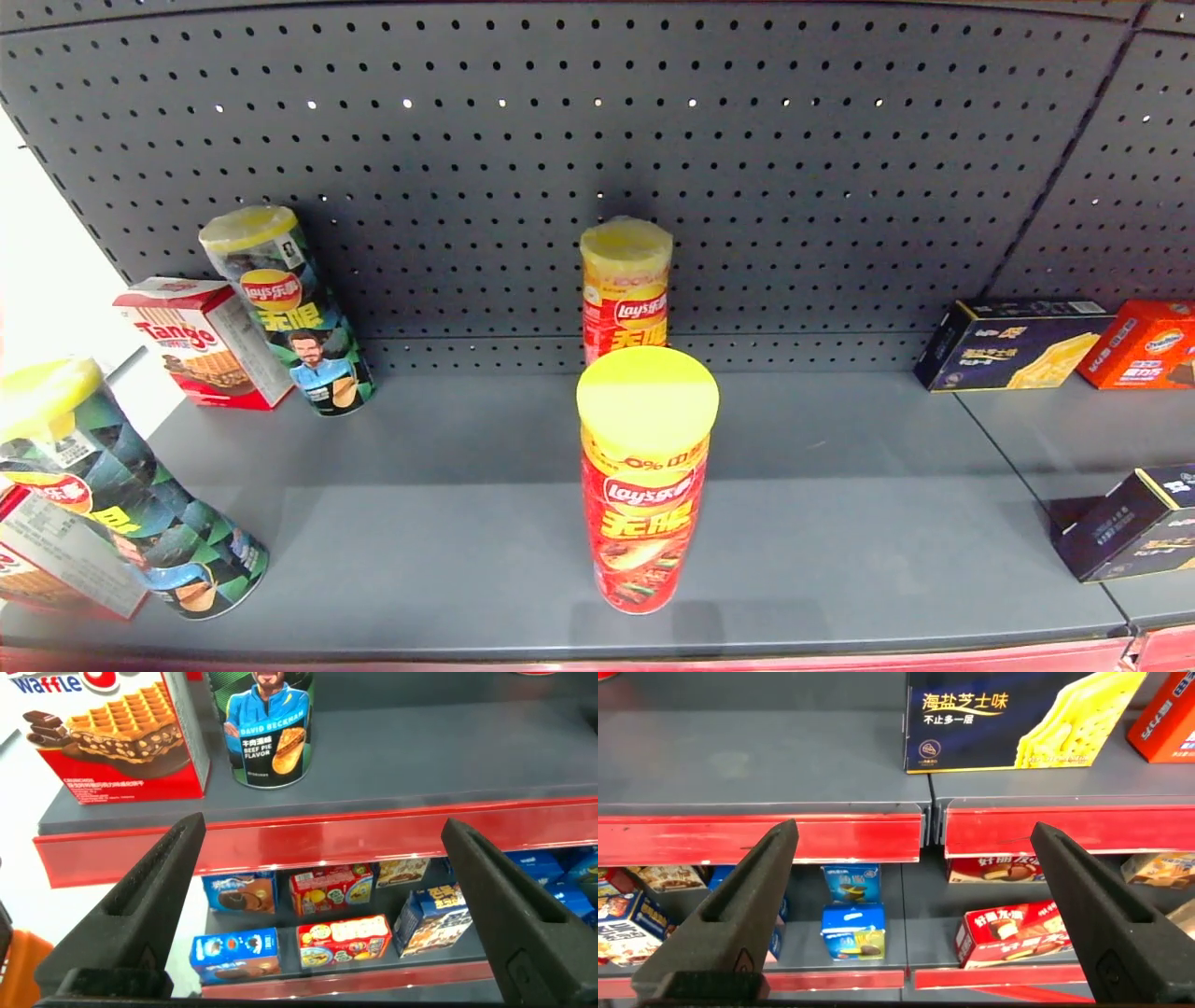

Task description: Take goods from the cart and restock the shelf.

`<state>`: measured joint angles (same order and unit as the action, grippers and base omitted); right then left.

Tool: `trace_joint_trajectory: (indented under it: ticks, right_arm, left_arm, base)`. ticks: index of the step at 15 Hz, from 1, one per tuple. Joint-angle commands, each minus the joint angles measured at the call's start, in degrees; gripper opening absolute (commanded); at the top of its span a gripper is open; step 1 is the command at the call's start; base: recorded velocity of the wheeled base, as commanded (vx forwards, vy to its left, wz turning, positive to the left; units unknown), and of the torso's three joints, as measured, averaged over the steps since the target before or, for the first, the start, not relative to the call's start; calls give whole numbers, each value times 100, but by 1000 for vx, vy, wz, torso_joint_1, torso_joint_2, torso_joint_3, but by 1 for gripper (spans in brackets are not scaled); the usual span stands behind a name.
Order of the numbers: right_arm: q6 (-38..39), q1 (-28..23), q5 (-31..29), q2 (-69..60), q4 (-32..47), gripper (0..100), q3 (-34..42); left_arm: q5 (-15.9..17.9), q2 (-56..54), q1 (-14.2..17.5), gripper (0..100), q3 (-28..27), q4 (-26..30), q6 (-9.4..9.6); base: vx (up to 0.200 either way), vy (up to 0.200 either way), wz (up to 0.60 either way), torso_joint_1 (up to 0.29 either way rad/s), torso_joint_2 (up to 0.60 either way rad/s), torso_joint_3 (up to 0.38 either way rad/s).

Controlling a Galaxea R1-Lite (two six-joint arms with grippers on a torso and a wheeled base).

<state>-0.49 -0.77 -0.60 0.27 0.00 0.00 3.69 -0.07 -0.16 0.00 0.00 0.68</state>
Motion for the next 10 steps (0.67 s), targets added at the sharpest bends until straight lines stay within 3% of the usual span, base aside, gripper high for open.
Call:
trace_joint_trajectory:
  ticks: [1,10]
  right_arm:
    - [-4,-2,-2,8,0,100,0]
    - [-13,-2,-11,8,0,100,0]
  left_arm:
    - [0,7,-2,100,0,0,2]
    - [0,7,-2,100,0,0,2]
  base:
    - [0,0,0,0,0,0]
    - [0,0,0,0,0,0]
